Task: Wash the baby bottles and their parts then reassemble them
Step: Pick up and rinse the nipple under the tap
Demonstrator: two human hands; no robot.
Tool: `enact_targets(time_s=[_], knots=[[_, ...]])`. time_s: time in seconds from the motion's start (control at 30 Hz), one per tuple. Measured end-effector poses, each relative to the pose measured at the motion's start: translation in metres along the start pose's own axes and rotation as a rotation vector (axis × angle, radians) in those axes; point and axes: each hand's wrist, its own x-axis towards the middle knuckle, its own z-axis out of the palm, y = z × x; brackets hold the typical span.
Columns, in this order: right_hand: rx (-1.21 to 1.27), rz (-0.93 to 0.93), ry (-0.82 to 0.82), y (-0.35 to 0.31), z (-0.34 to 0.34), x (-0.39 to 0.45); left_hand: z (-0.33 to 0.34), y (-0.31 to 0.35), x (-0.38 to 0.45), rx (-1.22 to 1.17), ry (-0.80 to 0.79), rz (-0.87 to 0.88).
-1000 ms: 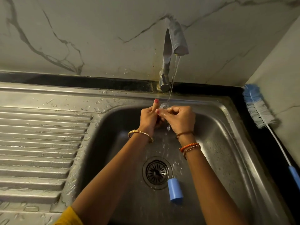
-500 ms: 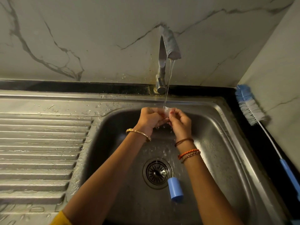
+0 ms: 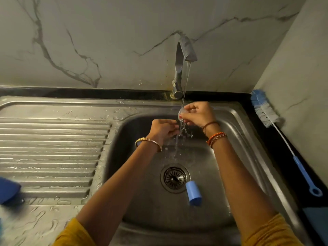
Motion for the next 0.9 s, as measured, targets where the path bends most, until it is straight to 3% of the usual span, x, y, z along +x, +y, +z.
enact_targets(time_s=[0.1,0.2,0.23,0.3,0.33,0.37,0.4,0.5,0.57,0.67,0.8,0.9], knots=[[0.351,-0.076,-0.004,-0.011,-0.014,-0.014,-0.006,0.013,-0.017,-0.082,-0.051,0.072],[0.614,-0.012,-0.050,-0.005,-0.018,-0.031,-0.021,0.005,-0.031,-0.256,-0.191,0.119],[0.520,0.099,-0.023,0.007,-0.008,-0.036,-0.024,-0.008,-0.034,-0.089,-0.159,0.121],[-0.117,0.220,-0.046,0.030,0.012,-0.057,-0.033,-0.040,-0.040,0.876,-0.123,0.099],[-0.401,0.247,0.006,0.045,0.018,-0.061,-0.039,-0.056,-0.040,1.219,-0.070,0.090],[-0.498,0.235,0.012,0.059,0.022,-0.064,-0.042,-0.068,-0.039,1.341,-0.050,0.137],[-0.491,0.197,-0.034,0.064,0.025,-0.072,-0.046,-0.075,-0.040,1.288,-0.034,0.184],[-0.394,0.099,0.059,0.053,0.029,-0.074,-0.053,-0.059,-0.044,0.851,0.108,0.321],[-0.311,0.021,0.054,0.036,0.036,-0.076,-0.055,-0.039,-0.054,0.608,0.095,0.330],[-0.052,-0.066,-0.021,0.007,0.054,-0.084,-0.071,-0.018,-0.070,0.551,0.108,0.420],[-0.013,-0.162,-0.038,-0.029,0.091,-0.088,-0.108,0.001,-0.089,0.407,0.196,0.403],[0.116,-0.202,-0.152,-0.063,0.132,-0.092,-0.151,0.023,-0.109,0.272,0.294,0.422]])
